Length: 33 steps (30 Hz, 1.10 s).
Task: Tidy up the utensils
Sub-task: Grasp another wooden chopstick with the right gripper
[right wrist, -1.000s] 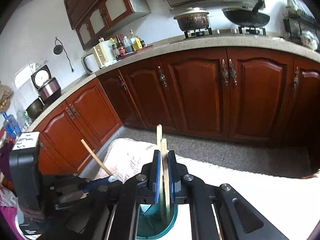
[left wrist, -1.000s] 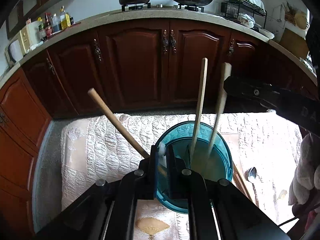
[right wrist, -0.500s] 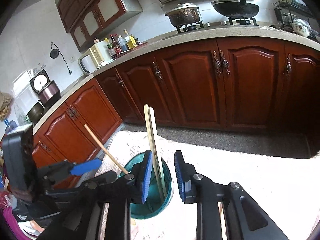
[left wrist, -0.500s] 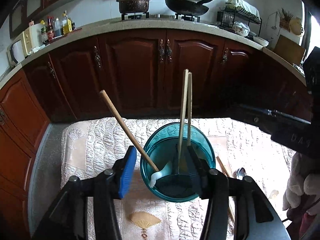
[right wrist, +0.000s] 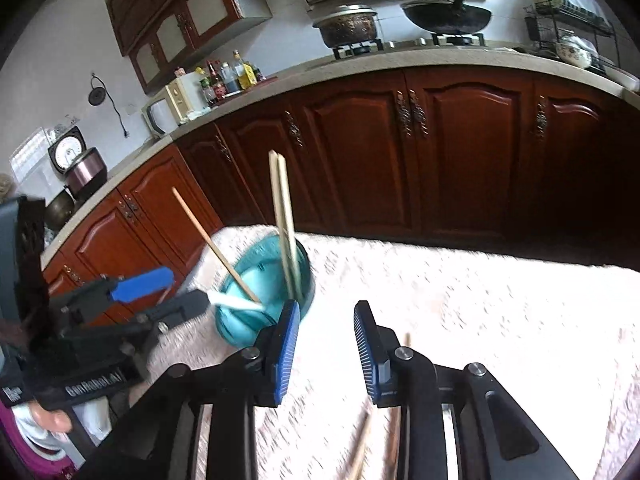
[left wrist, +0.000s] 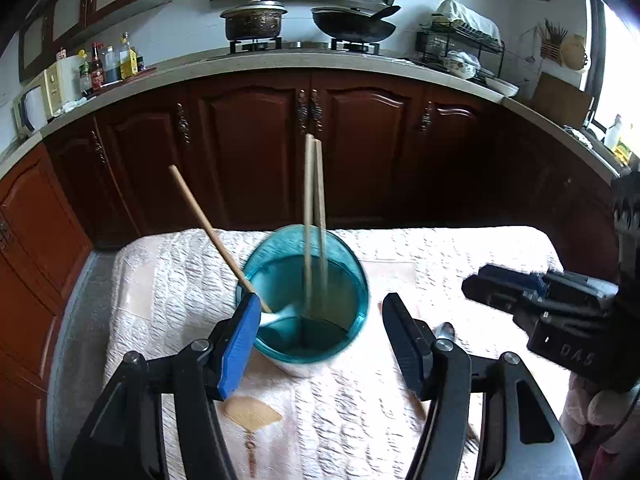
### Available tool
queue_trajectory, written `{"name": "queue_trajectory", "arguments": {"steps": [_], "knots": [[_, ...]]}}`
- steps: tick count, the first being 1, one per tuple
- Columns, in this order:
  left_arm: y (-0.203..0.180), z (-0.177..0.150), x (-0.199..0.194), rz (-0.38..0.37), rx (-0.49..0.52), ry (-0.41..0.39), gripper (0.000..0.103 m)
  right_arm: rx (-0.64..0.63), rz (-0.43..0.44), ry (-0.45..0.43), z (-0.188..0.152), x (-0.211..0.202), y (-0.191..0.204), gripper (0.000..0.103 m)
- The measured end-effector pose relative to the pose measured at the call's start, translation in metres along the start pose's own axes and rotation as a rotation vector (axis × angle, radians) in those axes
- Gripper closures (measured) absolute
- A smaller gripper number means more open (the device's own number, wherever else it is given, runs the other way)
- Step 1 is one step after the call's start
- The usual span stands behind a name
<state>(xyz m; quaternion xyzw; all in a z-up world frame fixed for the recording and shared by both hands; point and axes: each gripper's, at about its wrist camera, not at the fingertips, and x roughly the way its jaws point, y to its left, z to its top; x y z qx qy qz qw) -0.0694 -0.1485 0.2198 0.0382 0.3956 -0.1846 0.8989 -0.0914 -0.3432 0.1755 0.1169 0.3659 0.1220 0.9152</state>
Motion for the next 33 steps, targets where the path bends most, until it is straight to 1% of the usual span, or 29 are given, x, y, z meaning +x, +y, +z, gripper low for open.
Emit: {"name": "queue_trajectory", "arguments": {"steps": [3, 6, 9, 12, 14, 17, 19, 20, 21, 22, 23, 25, 26, 30, 31, 33], "knots": [[-0.006, -0.009, -0.002, -0.03, -0.017, 0.004, 0.039, 0.028, -0.003, 0.029, -0.019, -0.004, -0.012, 0.071], [-0.009, -0.021, 0.0, -0.048, -0.032, 0.024, 0.038, 0.05, 0.011, 0.09, -0.044, 0.002, -0.023, 0.071], [-0.01, -0.035, 0.008, -0.056, -0.047, 0.063, 0.038, 0.069, 0.048, 0.167, -0.072, 0.02, -0.029, 0.071], [-0.009, -0.048, 0.013, -0.058, -0.059, 0.091, 0.038, 0.073, 0.053, 0.241, -0.095, 0.045, -0.028, 0.072], [-0.007, -0.054, 0.015, -0.052, -0.065, 0.106, 0.038, 0.072, 0.033, 0.28, -0.109, 0.061, -0.029, 0.075], [-0.001, -0.061, 0.018, -0.045, -0.08, 0.124, 0.038, 0.08, 0.005, 0.313, -0.12, 0.081, -0.031, 0.08], [0.004, -0.065, 0.018, -0.041, -0.089, 0.132, 0.038, 0.104, -0.007, 0.331, -0.125, 0.091, -0.038, 0.09], [0.005, -0.066, 0.018, -0.039, -0.092, 0.133, 0.038, 0.121, -0.004, 0.334, -0.127, 0.093, -0.04, 0.09], [0.008, -0.068, 0.018, -0.037, -0.094, 0.133, 0.038, 0.141, 0.012, 0.329, -0.129, 0.091, -0.043, 0.091], [0.009, -0.069, 0.018, -0.035, -0.096, 0.133, 0.038, 0.153, 0.034, 0.328, -0.13, 0.088, -0.045, 0.093], [0.011, -0.071, 0.018, -0.032, -0.097, 0.134, 0.038, 0.159, 0.059, 0.332, -0.131, 0.085, -0.044, 0.093], [0.012, -0.074, 0.021, -0.03, -0.097, 0.142, 0.038, 0.159, 0.081, 0.337, -0.135, 0.079, -0.04, 0.095], [0.013, -0.077, 0.023, -0.028, -0.099, 0.148, 0.038, 0.169, 0.112, 0.343, -0.14, 0.075, -0.037, 0.095], [0.014, -0.089, 0.034, -0.029, -0.114, 0.184, 0.038, 0.185, 0.212, 0.398, -0.163, 0.071, -0.011, 0.096], [0.014, -0.093, 0.037, -0.027, -0.114, 0.194, 0.038, 0.176, 0.241, 0.418, -0.169, 0.072, -0.004, 0.095], [0.015, -0.098, 0.043, -0.026, -0.113, 0.211, 0.038, 0.137, 0.261, 0.458, -0.179, 0.07, 0.008, 0.092]]}}
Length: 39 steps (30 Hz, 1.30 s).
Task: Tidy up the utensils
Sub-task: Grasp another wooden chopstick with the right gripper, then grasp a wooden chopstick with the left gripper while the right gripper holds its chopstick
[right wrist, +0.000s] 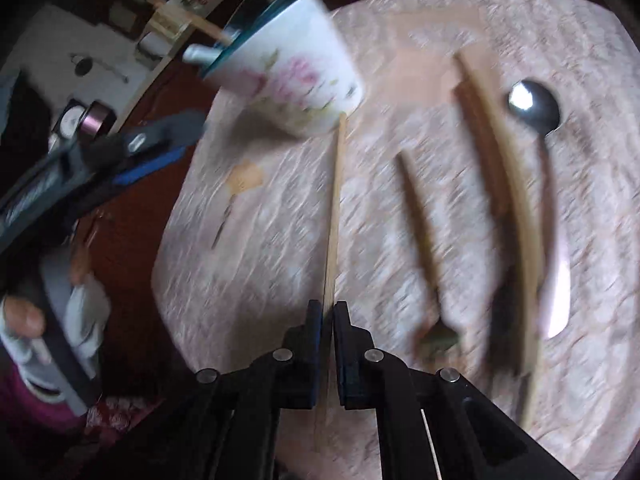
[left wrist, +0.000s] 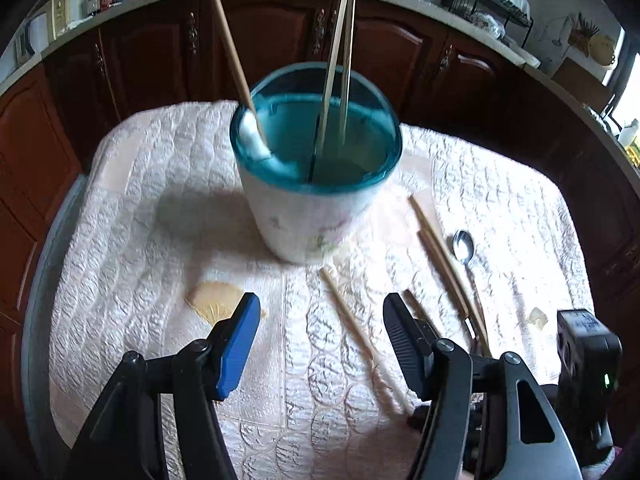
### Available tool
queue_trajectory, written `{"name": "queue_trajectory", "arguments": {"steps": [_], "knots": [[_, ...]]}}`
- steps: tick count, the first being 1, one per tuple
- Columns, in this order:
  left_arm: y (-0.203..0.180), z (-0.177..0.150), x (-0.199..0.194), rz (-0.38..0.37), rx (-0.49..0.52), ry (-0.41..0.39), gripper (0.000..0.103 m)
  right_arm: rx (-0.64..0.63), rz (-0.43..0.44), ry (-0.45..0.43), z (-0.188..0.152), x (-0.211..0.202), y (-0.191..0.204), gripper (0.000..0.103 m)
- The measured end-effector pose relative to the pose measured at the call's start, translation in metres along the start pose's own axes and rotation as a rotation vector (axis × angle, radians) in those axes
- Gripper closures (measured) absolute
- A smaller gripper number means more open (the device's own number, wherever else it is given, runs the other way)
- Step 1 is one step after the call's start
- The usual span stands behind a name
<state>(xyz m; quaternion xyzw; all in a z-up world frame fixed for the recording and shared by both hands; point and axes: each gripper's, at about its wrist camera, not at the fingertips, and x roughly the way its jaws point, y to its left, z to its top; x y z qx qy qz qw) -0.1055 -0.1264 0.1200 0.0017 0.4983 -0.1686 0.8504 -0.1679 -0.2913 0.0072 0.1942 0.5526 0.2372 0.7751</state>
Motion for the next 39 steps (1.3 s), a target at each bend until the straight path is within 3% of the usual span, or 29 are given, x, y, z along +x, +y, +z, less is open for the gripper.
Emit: {"name": "queue_trajectory", "arguments": {"steps": [3, 5, 8, 12, 20, 24, 27, 29, 33, 39], "knots": [[0.001, -0.005, 0.011, 0.005, 0.005, 0.028, 0.038, 0.008, -0.006, -0.013, 0.004, -0.009, -0.004, 0.091], [0.003, -0.007, 0.017, 0.008, -0.004, 0.039, 0.038, 0.035, -0.026, -0.089, 0.019, -0.029, -0.016, 0.088], [0.008, -0.01, 0.024, 0.005, -0.035, 0.053, 0.038, 0.034, -0.163, -0.179, 0.051, -0.049, -0.034, 0.088], [0.015, -0.014, 0.034, -0.005, -0.076, 0.076, 0.039, 0.061, -0.257, -0.228, 0.095, -0.052, -0.058, 0.088], [0.022, -0.012, 0.067, -0.004, -0.138, 0.112, 0.039, -0.009, -0.346, -0.149, 0.16, -0.006, -0.065, 0.088], [0.017, -0.006, 0.078, -0.004, -0.143, 0.12, 0.039, -0.01, -0.374, -0.097, 0.172, 0.018, -0.076, 0.088], [0.013, -0.005, 0.088, -0.006, -0.133, 0.128, 0.04, 0.009, -0.35, -0.119, 0.175, 0.016, -0.081, 0.092], [0.009, -0.002, 0.095, 0.01, -0.112, 0.131, 0.046, 0.015, -0.331, -0.128, 0.177, 0.013, -0.081, 0.096], [0.004, 0.004, 0.101, 0.033, -0.081, 0.113, 0.087, 0.023, -0.281, -0.175, 0.178, -0.023, -0.084, 0.096], [0.018, 0.008, 0.072, -0.019, -0.104, 0.073, 0.097, 0.01, -0.223, -0.26, 0.157, -0.078, -0.066, 0.096]]}}
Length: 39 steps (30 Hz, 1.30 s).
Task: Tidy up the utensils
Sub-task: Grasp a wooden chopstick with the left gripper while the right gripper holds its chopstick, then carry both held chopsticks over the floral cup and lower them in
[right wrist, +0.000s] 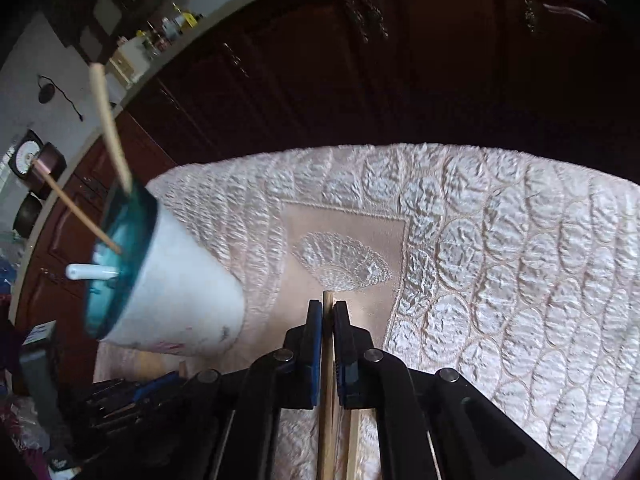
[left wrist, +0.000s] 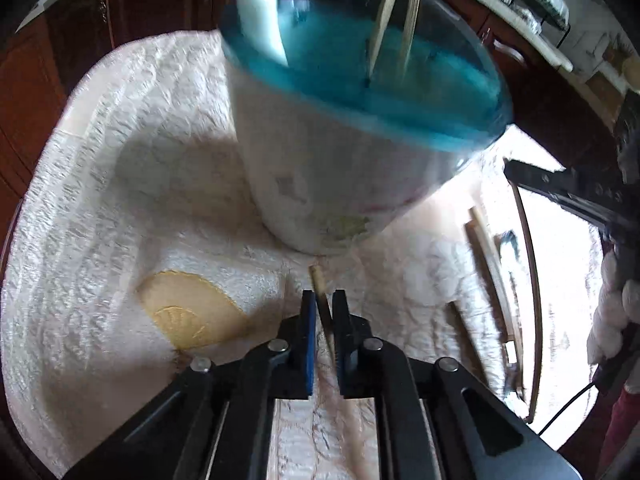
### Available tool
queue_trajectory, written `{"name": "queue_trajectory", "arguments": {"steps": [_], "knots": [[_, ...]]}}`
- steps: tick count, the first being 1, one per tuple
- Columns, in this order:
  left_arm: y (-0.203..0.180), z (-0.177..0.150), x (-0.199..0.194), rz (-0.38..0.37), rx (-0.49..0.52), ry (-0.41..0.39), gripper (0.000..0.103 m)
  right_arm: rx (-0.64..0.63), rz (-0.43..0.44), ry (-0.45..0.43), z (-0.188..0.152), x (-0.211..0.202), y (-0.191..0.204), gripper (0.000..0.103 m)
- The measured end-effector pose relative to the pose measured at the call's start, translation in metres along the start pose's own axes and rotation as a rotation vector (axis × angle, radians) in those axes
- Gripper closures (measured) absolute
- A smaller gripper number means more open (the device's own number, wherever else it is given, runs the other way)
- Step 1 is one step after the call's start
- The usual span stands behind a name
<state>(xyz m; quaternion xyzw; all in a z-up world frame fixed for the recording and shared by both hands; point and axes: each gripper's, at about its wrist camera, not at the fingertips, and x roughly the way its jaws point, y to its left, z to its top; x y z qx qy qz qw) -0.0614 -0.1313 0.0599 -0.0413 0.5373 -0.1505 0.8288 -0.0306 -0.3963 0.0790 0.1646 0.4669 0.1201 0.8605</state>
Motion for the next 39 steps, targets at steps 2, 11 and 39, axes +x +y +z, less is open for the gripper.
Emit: {"name": "queue_trajectory", "arguments": {"steps": [2, 11, 39], "knots": [[0.001, 0.002, -0.019, -0.021, 0.002, -0.035, 0.098, -0.007, 0.021, -0.035, -0.002, -0.026, 0.005, 0.096], [-0.001, -0.007, -0.091, -0.081, 0.05, -0.136, 0.098, -0.076, 0.042, -0.187, -0.017, -0.121, 0.035, 0.096], [-0.013, 0.034, -0.235, -0.156, 0.133, -0.38, 0.098, -0.22, 0.087, -0.384, 0.006, -0.212, 0.104, 0.096]]}}
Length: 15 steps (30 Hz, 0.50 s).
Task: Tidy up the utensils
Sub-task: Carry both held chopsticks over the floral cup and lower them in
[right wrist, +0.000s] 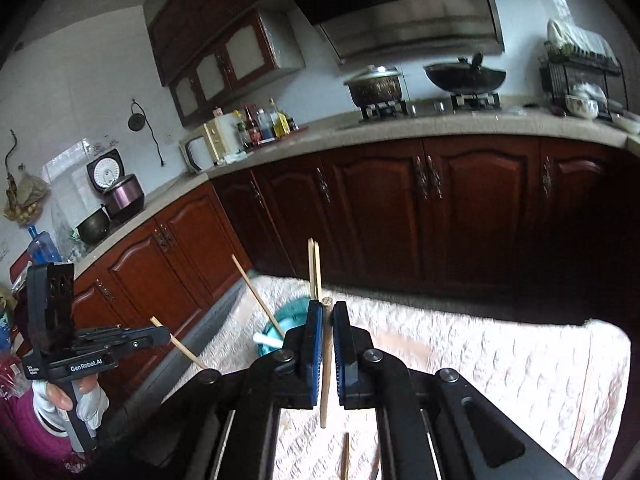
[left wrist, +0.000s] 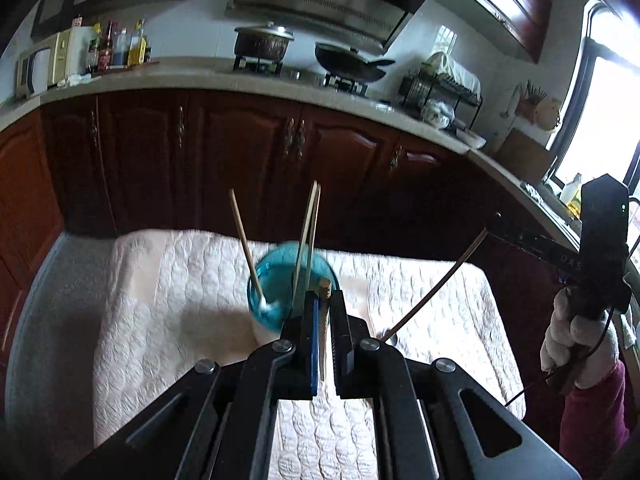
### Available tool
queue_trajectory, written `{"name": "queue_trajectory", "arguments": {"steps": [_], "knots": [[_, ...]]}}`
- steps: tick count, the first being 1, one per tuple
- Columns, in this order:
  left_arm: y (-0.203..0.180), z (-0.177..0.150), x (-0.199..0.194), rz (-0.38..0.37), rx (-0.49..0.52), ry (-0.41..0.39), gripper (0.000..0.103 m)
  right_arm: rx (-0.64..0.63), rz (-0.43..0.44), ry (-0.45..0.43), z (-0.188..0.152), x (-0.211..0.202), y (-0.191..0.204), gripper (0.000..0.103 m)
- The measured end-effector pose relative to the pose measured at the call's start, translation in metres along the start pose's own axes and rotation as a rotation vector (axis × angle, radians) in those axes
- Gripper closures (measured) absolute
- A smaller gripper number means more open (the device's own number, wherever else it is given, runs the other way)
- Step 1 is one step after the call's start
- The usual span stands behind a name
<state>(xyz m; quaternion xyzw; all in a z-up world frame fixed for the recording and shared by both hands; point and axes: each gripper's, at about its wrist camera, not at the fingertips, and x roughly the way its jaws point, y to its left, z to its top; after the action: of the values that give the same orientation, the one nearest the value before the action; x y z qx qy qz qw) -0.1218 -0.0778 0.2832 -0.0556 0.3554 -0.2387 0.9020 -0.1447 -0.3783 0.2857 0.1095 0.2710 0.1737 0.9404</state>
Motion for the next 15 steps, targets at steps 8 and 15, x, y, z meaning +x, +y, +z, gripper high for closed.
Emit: {"name": "queue_trajectory", "arguments": {"steps": [8, 15], "knots": [[0.001, 0.049, -0.008, 0.027, 0.012, -0.082, 0.098, -0.049, 0.002, -0.042, 0.041, 0.004, 0.02, 0.096], [0.006, 0.082, 0.009, 0.099, 0.031, -0.135, 0.098, -0.074, 0.003, -0.056, 0.067, 0.029, 0.035, 0.096]]}}
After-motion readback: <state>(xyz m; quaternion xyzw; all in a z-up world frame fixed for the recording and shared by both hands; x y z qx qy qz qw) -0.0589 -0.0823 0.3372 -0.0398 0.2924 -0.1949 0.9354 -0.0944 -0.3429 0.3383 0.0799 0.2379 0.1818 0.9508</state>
